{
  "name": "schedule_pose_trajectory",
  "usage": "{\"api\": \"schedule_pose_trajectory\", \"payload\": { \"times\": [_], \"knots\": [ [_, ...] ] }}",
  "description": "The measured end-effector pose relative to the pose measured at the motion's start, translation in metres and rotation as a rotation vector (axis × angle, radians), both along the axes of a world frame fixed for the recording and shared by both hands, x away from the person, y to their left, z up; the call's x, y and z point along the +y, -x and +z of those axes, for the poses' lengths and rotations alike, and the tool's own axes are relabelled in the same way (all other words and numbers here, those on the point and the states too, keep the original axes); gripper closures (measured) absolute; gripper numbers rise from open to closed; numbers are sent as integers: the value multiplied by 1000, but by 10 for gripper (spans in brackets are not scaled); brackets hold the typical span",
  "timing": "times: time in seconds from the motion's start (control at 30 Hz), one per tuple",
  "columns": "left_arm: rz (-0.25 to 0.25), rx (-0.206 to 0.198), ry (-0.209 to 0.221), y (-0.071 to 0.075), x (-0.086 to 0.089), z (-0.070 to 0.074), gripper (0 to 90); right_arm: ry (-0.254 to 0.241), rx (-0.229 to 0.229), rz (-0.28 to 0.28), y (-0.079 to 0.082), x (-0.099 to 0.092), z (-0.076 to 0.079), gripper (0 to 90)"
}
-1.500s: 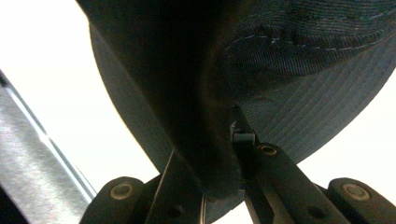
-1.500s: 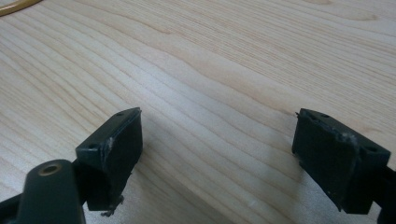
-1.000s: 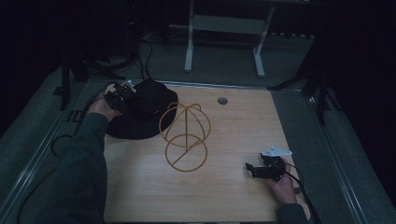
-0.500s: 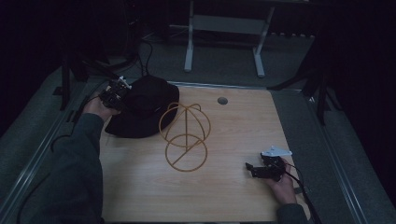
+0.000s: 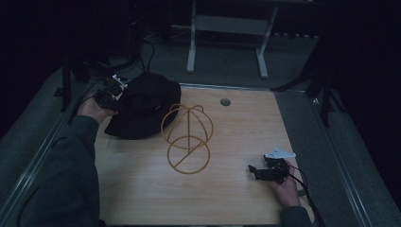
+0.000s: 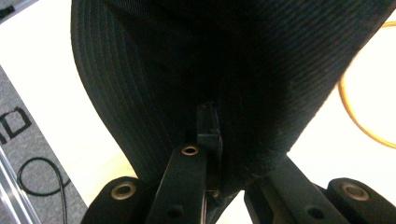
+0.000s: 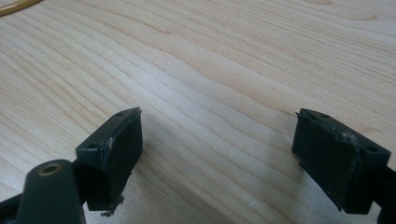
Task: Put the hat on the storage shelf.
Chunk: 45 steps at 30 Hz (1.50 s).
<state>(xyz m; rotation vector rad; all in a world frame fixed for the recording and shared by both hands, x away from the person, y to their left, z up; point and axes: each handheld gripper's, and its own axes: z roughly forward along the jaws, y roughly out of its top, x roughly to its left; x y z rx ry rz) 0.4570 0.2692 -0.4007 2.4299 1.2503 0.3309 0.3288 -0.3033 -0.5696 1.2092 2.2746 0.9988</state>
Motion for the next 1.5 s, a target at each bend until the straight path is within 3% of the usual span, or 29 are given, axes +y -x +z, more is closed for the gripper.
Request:
{"api": "schedule_pose_trajectory", "payload": {
  "times": [0.3, 0.9, 1.37, 1.5],
  "knots": [
    [-27, -29, 39, 11, 7, 14, 883, 0, 0, 0, 0, 0, 0, 160],
    [-23, -83, 51, 18, 16, 30, 883, 0, 0, 0, 0, 0, 0, 160],
    [-65, -109, 96, 28, 25, 38, 883, 0, 0, -2, 0, 0, 0, 160],
    [-97, -118, 109, 31, 26, 40, 882, 0, -1, -2, 0, 0, 0, 160]
  ]
}}
